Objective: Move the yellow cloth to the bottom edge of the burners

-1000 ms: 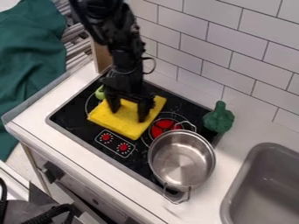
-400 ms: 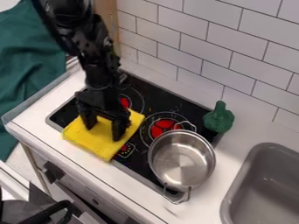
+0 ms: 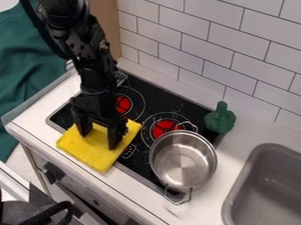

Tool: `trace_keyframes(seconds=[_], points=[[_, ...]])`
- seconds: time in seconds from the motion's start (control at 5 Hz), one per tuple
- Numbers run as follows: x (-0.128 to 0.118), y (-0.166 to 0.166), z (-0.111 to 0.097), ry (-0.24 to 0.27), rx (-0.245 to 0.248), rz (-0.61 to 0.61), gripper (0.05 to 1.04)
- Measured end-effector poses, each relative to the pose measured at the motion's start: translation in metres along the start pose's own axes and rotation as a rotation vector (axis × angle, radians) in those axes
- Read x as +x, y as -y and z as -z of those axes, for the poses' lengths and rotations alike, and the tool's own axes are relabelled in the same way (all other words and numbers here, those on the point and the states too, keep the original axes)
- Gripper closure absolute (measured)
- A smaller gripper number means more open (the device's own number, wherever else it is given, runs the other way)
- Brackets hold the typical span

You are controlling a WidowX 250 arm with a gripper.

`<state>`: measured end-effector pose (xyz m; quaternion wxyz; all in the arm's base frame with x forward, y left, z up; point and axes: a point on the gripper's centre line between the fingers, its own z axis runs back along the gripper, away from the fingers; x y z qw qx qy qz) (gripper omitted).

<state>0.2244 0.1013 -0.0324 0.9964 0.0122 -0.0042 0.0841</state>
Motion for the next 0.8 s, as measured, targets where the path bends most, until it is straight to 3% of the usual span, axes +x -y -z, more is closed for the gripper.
trace_keyframes(seconds=[0.2, 0.4, 0.6, 0.8], points=[[0.008, 0.0, -0.013, 0.059, -0.004, 0.005, 0.083], [0.015, 0.001, -0.04, 0.128, 0.028, 0.016, 0.083], [0.012, 0.008, -0.057, 0.166, 0.065, 0.019, 0.083], [0.007, 0.018, -0.06, 0.163, 0.078, 0.02, 0.083]])
